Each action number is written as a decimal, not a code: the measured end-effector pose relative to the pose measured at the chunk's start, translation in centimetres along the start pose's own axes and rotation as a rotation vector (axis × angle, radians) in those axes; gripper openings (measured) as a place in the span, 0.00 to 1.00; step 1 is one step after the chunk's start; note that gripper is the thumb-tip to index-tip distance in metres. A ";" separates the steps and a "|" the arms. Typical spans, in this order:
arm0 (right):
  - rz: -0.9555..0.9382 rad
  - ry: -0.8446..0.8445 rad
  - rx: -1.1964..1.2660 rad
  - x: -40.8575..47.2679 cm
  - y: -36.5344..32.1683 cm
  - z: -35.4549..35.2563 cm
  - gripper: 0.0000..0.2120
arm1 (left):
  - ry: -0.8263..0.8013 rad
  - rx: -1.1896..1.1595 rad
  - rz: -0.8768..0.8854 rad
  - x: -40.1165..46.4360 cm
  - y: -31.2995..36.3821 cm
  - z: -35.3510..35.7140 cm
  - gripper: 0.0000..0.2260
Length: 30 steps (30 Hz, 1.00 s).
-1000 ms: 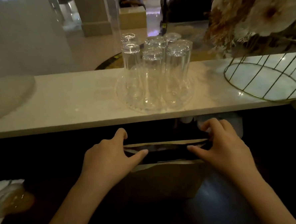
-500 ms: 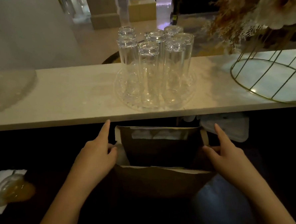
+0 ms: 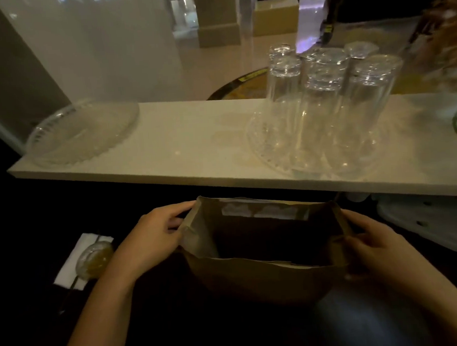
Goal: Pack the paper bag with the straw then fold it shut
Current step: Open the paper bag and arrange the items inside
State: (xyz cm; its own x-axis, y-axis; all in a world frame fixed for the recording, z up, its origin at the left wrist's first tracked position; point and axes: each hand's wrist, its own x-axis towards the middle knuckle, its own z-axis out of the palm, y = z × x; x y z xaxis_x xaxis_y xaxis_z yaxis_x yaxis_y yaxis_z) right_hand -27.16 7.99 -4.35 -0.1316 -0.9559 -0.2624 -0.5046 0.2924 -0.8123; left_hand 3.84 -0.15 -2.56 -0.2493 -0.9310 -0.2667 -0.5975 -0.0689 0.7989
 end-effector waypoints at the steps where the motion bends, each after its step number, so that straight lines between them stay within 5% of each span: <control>1: -0.025 -0.019 0.011 0.4 -0.7 0.8 0.28 | 0.016 -0.008 -0.002 -0.1 -0.6 -1.0 0.21; 13: -0.140 -0.157 0.080 4.6 -8.0 10.9 0.22 | 0.074 -0.090 -0.059 0.2 -8.6 -11.3 0.24; 17: -0.150 -0.163 0.088 4.7 -9.0 12.4 0.29 | 0.058 -0.115 -0.038 0.6 -11.4 -14.2 0.22; 20: -0.098 -0.171 0.222 3.8 -10.2 13.0 0.17 | 0.106 0.125 -0.031 1.6 -15.2 -15.9 0.31; 22: -0.046 -0.163 0.268 3.3 -9.5 13.3 0.30 | 0.008 0.443 -0.023 2.3 -18.0 -15.7 0.38; 24: -0.046 -0.126 0.284 3.0 -9.1 13.6 0.32 | -0.178 0.731 -0.005 2.9 -20.8 -14.8 0.44; 27: -0.052 -0.082 0.279 2.4 -9.1 14.0 0.28 | -0.357 0.862 -0.052 3.6 -24.1 -13.8 0.46; 30: -0.053 -0.063 0.241 2.1 -9.3 14.3 0.35 | -0.358 0.890 0.012 4.3 -25.8 -13.8 0.42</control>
State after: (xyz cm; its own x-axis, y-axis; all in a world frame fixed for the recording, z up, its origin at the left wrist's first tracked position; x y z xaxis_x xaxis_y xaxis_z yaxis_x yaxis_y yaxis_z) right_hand -10.54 3.59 -4.85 -0.0533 -0.9689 -0.2416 -0.2900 0.2466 -0.9247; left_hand 28.72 -7.34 -16.84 -0.3891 -0.7549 -0.5278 -0.9165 0.3747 0.1398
